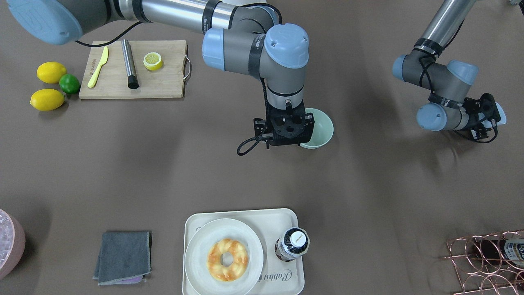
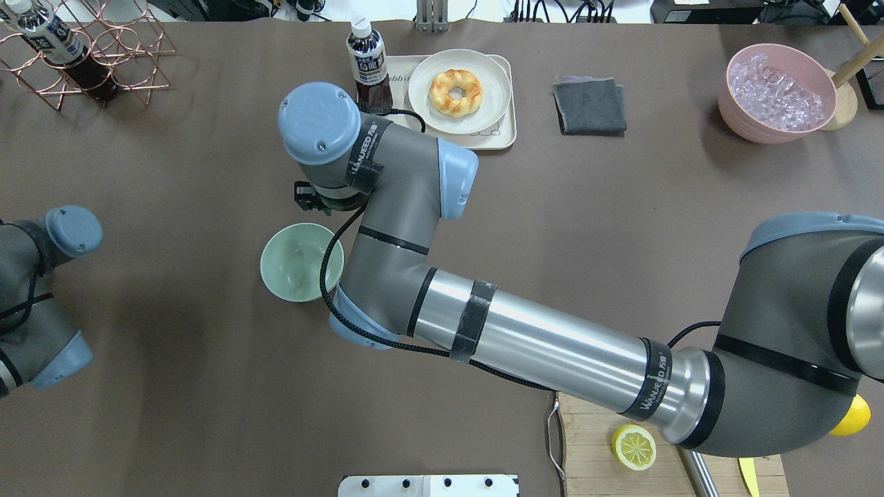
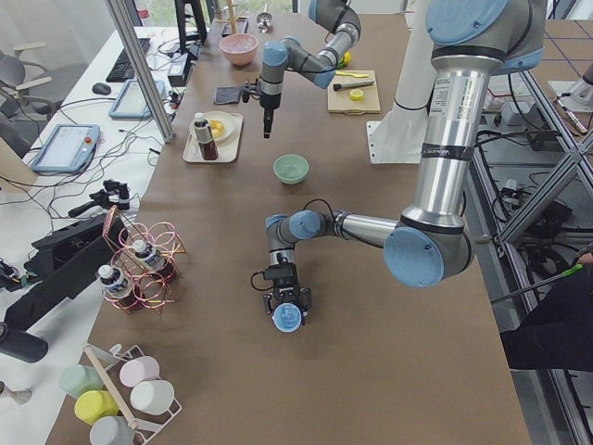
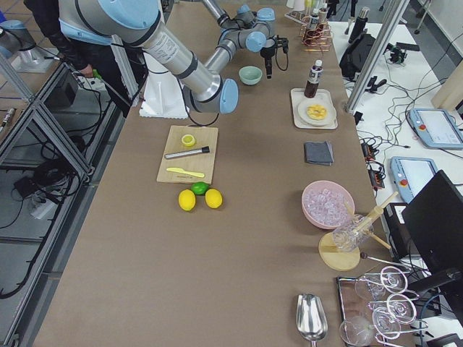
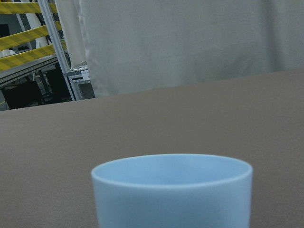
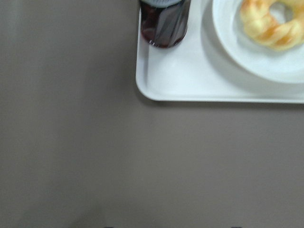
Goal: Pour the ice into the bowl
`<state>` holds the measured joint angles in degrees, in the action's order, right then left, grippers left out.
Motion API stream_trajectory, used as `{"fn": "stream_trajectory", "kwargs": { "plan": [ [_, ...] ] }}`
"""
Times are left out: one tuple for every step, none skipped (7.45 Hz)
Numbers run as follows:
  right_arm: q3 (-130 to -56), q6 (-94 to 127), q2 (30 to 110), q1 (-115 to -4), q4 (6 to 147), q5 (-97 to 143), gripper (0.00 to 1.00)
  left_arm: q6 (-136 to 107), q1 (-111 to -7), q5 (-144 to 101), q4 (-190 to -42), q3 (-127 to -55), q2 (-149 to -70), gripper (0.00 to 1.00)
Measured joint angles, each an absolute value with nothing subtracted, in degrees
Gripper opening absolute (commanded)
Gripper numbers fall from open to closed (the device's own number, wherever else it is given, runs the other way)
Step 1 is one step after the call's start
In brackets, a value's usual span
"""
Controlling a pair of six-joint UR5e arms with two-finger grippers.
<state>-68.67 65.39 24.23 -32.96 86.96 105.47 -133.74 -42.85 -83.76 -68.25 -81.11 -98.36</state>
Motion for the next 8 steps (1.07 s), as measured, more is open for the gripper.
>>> {"fn": "stream_trajectory", "kwargs": {
  "plan": [
    [-71.5,60.4,25.2,-37.3,90.4,109.0,0.86,-133.7,-43.1,-83.8,-68.2,-81.1,-98.5,0.51],
    [-74.1,54.8,26.9,-41.6,93.1,112.3,0.86,-133.5,-43.3,-83.8,-68.1,-81.2,-98.7,0.51],
    [-76.3,48.5,29.3,-46.0,95.4,115.6,0.86,-133.2,-43.3,-83.9,-67.6,-81.7,-99.0,0.51],
    [-78.4,41.8,32.4,-50.6,97.3,118.7,0.88,-131.9,-43.5,-83.9,-65.9,-83.1,-99.6,0.51],
    [-80.2,36.2,35.8,-54.9,98.3,121.5,0.88,-130.8,-43.9,-84.0,-63.2,-85.7,-100.5,0.51],
    [-81.1,31.7,39.3,-59.2,98.8,124.3,0.88,-129.6,-44.2,-84.0,-59.7,-89.4,-101.8,0.51],
    [-81.5,27.7,42.5,-63.1,98.9,127.2,0.89,-128.7,-44.4,-84.0,-56.5,-92.9,-103.2,0.51],
    [-82.0,24.0,45.6,-66.6,98.9,130.1,0.89,-127.8,-44.4,-84.0,-54.2,-95.7,-105.0,0.51]
  ]
}}
